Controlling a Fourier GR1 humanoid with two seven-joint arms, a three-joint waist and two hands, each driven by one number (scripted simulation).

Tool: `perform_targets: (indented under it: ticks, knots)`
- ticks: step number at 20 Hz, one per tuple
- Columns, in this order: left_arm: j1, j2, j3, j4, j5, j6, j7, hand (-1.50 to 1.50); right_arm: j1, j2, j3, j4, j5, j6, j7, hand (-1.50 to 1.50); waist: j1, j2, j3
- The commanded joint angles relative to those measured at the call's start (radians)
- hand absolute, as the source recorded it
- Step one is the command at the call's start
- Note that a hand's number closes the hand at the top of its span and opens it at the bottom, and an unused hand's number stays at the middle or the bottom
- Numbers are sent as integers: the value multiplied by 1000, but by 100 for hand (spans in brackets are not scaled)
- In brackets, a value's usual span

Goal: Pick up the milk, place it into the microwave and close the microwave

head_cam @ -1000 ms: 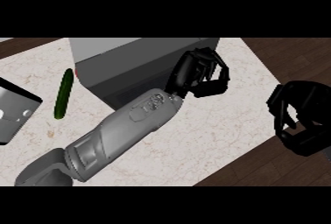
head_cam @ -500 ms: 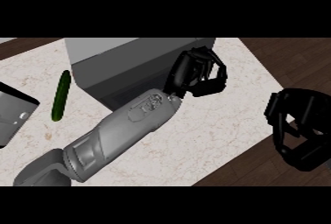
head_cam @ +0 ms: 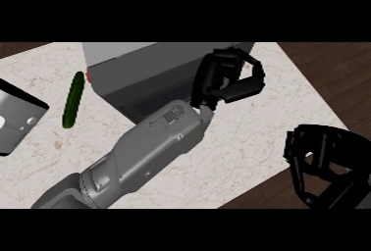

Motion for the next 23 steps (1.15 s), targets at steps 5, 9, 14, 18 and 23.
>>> perform_targets:
  ticks: [5,9,14,18,23]
  knots:
    - [101,2,109,86,170,-91,-13,150,80,28,49,-73,-15,-6,-4,150,49,10,-3]
    - [114,7,98,107,205,-157,-24,150,125,46,70,-111,-8,-34,1,150,72,8,-3]
    - [135,27,72,132,232,-243,-53,150,171,58,91,-161,7,-60,3,150,96,8,-4]
    - [141,42,56,154,252,-311,-61,150,204,73,104,-197,26,-92,4,150,121,6,-4]
    - [152,40,30,179,269,-373,-78,150,237,94,133,-256,57,-128,13,150,138,7,-5]
